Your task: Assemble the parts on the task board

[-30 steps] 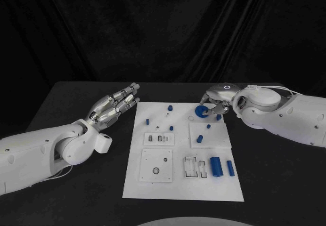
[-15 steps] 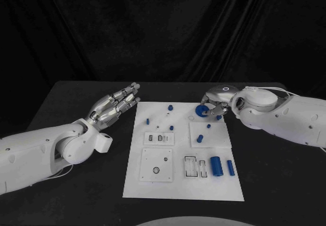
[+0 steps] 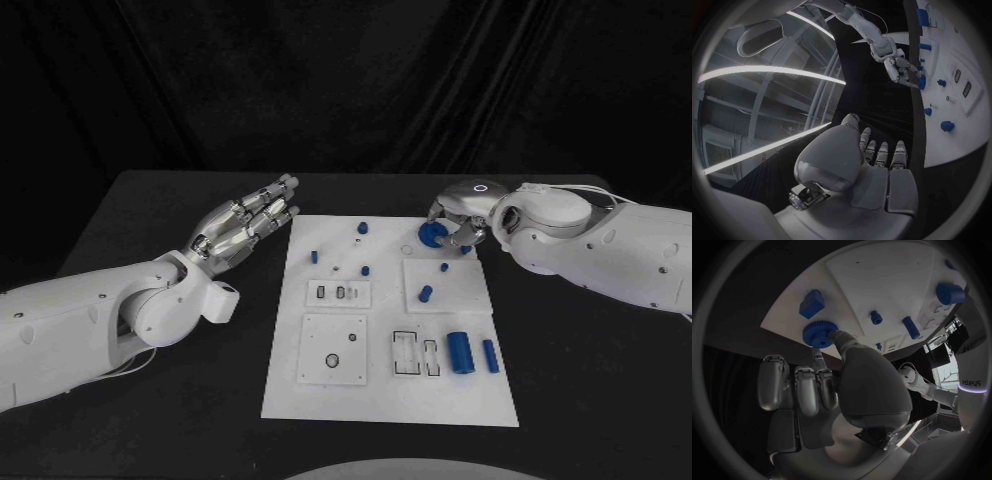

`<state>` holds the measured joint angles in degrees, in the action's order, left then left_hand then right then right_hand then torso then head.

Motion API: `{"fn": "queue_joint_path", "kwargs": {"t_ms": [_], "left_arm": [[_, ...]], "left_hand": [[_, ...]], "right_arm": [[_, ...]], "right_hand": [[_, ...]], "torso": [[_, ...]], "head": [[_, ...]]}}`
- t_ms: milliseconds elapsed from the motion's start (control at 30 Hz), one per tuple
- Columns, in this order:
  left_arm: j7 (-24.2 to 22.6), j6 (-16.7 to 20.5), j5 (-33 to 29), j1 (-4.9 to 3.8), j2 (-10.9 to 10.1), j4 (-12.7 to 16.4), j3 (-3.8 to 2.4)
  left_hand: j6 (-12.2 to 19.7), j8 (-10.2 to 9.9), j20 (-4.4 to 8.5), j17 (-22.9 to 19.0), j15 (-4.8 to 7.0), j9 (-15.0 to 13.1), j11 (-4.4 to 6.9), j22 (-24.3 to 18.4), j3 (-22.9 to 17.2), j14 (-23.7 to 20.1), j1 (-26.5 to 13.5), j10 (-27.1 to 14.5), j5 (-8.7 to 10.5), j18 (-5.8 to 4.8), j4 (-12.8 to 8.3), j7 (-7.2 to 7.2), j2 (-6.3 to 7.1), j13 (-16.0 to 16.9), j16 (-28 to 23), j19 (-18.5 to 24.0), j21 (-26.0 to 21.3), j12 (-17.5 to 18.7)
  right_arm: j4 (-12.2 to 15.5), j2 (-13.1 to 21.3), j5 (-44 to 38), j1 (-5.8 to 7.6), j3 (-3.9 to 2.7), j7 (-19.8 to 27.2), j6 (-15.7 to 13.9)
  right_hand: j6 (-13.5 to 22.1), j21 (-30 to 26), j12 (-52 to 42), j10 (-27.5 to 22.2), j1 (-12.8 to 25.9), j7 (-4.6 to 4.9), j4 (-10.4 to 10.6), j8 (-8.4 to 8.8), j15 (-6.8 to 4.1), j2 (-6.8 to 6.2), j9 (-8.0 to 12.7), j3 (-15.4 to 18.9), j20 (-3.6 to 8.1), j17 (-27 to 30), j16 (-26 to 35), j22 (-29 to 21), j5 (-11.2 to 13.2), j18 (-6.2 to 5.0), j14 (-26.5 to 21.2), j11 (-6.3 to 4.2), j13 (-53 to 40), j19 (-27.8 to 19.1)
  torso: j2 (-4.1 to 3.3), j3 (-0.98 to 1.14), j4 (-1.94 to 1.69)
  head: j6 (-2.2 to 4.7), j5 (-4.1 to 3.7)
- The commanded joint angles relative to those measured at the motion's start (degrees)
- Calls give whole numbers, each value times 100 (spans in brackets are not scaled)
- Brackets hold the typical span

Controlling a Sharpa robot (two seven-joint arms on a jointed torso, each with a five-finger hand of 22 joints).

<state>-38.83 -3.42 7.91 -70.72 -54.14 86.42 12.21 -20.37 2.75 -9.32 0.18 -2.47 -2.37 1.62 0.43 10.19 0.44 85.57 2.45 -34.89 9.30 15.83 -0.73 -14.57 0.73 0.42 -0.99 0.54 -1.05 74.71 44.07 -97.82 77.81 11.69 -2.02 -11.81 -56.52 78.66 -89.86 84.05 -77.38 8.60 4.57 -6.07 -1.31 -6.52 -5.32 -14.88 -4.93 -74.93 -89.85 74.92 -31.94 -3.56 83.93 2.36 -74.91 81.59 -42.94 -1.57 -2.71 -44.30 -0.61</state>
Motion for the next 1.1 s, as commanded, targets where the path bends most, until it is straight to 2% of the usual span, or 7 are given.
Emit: {"fn": "queue_joint_path", "kwargs": {"t_ms": [33, 300, 433, 567, 833, 933, 1100], "left_arm": [[-128, -102, 22, 8, -1, 6, -4], [-111, -109, 22, 8, -14, 8, -4], [-98, -120, 22, 8, 3, 2, -4], [-89, -128, 22, 8, 23, -3, -4], [-75, -153, 22, 8, 61, -31, -4], [-74, -162, 22, 8, 74, -42, -4], [-74, -170, 22, 8, 91, -46, -4]], "left_hand": [[32, 12, -29, 0, -35, 2, -25, 8, -33, -7, 68, 4, -36, 102, 8, -7, -1, -5, -15, 2, 29, 14], [35, 12, -42, 3, -59, 1, -23, 10, -47, 1, 81, 4, -46, 103, -2, -7, 3, -4, -10, -5, 34, 14], [35, 12, -42, 3, -59, 1, -23, 10, -47, 1, 81, 4, -46, 103, -2, -7, 3, -4, -10, -5, 34, 14], [36, 13, -51, 4, -72, 1, -22, 12, -54, 4, 89, 4, -52, 102, -8, -6, 7, -4, -8, -9, 36, 13], [45, 11, -56, 5, -80, 2, -22, 12, -59, 5, 94, 1, -56, 102, -13, -6, 9, -5, -7, -10, 37, 14], [48, 11, -61, 5, -85, 2, -22, 13, -64, 5, 99, -1, -60, 102, -17, -6, 10, -5, -7, -11, 38, 15], [49, 11, -63, 5, -88, 2, -22, 12, -67, 5, 102, -1, -62, 102, -20, -6, 10, -5, -7, -11, 38, 15]], "right_arm": [[85, 31, -52, -40, 18, 9, -56], [445, 40, -52, 82, 18, 19, -173], [660, -54, -52, 179, 17, 72, -214], [729, -214, -52, 215, 17, 129, -175], [587, -625, -52, 216, 17, 232, -87], [483, -779, -52, 199, 17, 270, -80], [237, -1056, -52, 159, 17, 325, -56]], "right_hand": [[-255, -23, -14, 595, 13, -189, -15, -254, 1, 23, -430, -36, -5, -1507, -15, 646, -47, 6, 607, 7, -1509, -23], [-292, -10, -14, 595, 66, -198, -15, -307, -4, 12, -506, -43, -1, -1507, -15, 662, -35, 10, 607, 2, -1509, -7], [-289, 14, -14, 595, 87, -203, -12, -316, -7, 9, -528, -45, 1, -1507, -15, 682, -26, 18, 607, -2, -1509, 13], [-273, 16, -14, 595, 123, -207, -3, -321, -12, 7, -556, -46, 5, -1507, -15, 686, -4, 18, 607, -7, -1509, 18], [-217, 7, -14, 595, 160, -201, 4, -306, -13, 10, -585, -58, 8, -1507, -15, 684, 27, 16, 607, -5, -1509, 16], [-199, 3, -14, 595, 160, -199, 0, -299, -13, 10, -590, -65, 9, -1507, -15, 682, 30, 15, 607, -4, -1509, 14], [-169, -4, -14, 595, 161, -192, -6, -286, -10, 11, -598, -79, 8, -1507, -15, 679, 32, 14, 607, 0, -1509, 11]], "torso": [[2, 0, 1], [3, -3, 4], [3, -3, 4], [2, -4, 1], [1, -7, -4], [0, -15, -14], [1, -4, -4]], "head": [[5, 9], [-12, 27], [-14, 22], [-14, 14], [-8, -22], [-4, -47], [-7, -43]]}}
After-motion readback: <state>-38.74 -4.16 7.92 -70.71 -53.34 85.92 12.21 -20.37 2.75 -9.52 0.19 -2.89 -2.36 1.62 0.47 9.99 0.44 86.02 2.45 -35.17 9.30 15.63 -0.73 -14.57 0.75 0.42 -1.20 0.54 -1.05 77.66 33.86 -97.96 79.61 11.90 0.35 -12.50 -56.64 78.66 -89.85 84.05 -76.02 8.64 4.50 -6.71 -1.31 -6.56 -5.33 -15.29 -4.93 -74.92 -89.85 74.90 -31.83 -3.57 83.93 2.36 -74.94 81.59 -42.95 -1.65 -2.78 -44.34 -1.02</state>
